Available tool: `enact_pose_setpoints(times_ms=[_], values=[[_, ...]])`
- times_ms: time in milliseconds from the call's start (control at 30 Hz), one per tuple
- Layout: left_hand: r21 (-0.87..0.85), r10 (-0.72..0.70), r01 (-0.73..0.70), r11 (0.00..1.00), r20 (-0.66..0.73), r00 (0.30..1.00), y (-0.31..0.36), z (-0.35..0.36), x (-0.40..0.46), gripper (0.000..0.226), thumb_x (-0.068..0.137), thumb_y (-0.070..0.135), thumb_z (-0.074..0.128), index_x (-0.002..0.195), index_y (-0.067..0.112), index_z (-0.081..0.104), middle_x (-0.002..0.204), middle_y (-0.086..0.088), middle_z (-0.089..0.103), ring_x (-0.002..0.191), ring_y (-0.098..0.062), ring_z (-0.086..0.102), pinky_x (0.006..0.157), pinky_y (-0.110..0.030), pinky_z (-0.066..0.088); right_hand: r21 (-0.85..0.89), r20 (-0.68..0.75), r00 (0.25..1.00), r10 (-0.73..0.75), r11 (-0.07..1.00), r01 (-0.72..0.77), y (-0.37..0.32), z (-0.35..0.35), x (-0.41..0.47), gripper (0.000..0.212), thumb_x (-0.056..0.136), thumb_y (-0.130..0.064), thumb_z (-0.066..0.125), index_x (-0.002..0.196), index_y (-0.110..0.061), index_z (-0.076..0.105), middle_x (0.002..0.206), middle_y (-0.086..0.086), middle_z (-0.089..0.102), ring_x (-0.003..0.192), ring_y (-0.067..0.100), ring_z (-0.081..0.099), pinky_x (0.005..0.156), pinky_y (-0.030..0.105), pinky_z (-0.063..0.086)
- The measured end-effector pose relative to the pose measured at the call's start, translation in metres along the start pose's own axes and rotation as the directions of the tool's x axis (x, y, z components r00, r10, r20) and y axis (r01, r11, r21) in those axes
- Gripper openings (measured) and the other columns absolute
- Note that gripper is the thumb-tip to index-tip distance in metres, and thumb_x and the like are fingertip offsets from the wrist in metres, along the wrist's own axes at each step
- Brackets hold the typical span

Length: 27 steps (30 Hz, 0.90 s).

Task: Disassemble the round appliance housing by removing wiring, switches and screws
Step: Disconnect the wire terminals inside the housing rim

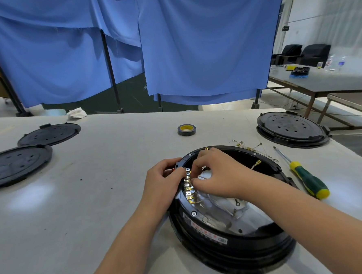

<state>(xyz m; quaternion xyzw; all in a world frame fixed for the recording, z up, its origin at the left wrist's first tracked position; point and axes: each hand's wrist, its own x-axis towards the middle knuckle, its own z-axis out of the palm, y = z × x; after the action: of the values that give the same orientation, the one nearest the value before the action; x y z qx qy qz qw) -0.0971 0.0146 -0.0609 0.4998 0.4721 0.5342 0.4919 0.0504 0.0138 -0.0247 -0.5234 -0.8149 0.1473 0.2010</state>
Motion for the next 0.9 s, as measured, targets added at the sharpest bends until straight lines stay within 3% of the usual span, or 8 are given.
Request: enact_pose_setpoints(times_ms=[233,400,900], values=[[0.005,0.003,-0.003,1.000,0.003,1.000,0.0009,-0.0004,-0.0002,0.030,0.080,0.000,0.061,0.084,0.027,0.072,0.070,0.006,0.074,0.061,-0.007,0.069,0.050,-0.018,0.050,-0.065,0.022,1.000,0.020,0.998,-0.019,-0.0024,0.0029,0.0024,0.019,0.079,-0.030,0.059,0.064,-0.033,0.048,0.087,-0.005,0.053,0.088,0.014,0.042,0.073,0.025,0.033],[0.009,0.009,-0.009,1.000,-0.002,1.000,0.0021,-0.0002,-0.0002,0.030,0.080,-0.001,0.061,0.082,0.027,0.072,0.070,0.006,0.074,0.060,-0.007,0.068,0.050,-0.017,0.050,-0.156,0.030,0.999,0.024,0.988,-0.019,-0.0035,0.0060,0.0054,0.013,0.079,-0.034,0.054,0.070,-0.024,0.053,0.086,-0.004,0.052,0.090,0.016,0.044,0.080,0.030,0.038],[0.020,0.009,-0.009,1.000,-0.005,1.000,0.0003,-0.0005,0.0016,0.029,0.080,0.001,0.062,0.084,0.027,0.072,0.070,0.007,0.074,0.059,-0.005,0.067,0.051,-0.017,0.051,-0.229,0.054,0.998,0.031,0.973,-0.018,-0.0022,0.0101,0.0094,0.018,0.077,-0.036,0.049,0.065,-0.024,0.045,0.084,-0.003,0.051,0.086,0.017,0.043,0.074,0.030,0.030]])
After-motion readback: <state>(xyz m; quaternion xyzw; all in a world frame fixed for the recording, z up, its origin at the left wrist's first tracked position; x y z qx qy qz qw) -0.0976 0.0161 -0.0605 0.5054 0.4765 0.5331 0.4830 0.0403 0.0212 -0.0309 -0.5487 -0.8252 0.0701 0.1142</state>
